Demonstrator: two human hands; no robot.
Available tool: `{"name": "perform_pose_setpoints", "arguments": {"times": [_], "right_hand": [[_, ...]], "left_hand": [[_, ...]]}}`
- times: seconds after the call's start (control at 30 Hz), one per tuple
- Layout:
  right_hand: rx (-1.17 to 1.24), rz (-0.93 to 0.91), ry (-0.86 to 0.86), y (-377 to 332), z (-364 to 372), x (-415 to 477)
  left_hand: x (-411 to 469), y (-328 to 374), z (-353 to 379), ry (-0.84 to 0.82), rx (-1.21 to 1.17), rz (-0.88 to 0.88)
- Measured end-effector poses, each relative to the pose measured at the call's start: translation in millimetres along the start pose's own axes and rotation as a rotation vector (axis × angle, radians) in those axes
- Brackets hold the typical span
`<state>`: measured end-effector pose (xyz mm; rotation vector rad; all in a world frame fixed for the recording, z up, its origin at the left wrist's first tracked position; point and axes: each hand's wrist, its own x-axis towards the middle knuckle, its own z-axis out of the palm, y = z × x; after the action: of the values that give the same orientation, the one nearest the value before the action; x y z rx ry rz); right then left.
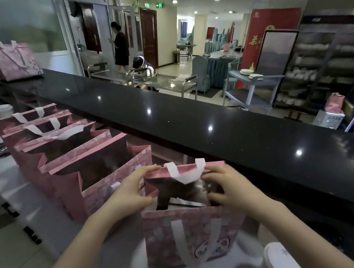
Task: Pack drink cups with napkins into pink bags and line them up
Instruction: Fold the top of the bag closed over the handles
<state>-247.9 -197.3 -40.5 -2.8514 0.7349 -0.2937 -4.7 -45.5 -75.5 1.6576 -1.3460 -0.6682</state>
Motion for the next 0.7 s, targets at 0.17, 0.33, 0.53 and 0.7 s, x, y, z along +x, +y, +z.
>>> {"name": "perform_pose_setpoints", "arguments": {"times": [0.17,0.33,0.53,0.7], "right_hand": [[-0.252,0.056,0.087,22.2,-3.1,18.8],[-0.129,0.163,0.04,28.3,4.3,36.6],[0.2,0.182,0.143,36.2,8.1,32.2],[0.345,0.144,0.124,41.7,3.2,19.8]], "left_hand": [[15.6,8.8,7.0,0.079,0.168,0.043],[13.9,19.5,1.0,-0.163,0.149,-0.074],[-0.3,19.5,-8.1,-0.313,0.354,-0.116],[7.0,14.9,2.0,-0.109,0.353,0.009]]}}
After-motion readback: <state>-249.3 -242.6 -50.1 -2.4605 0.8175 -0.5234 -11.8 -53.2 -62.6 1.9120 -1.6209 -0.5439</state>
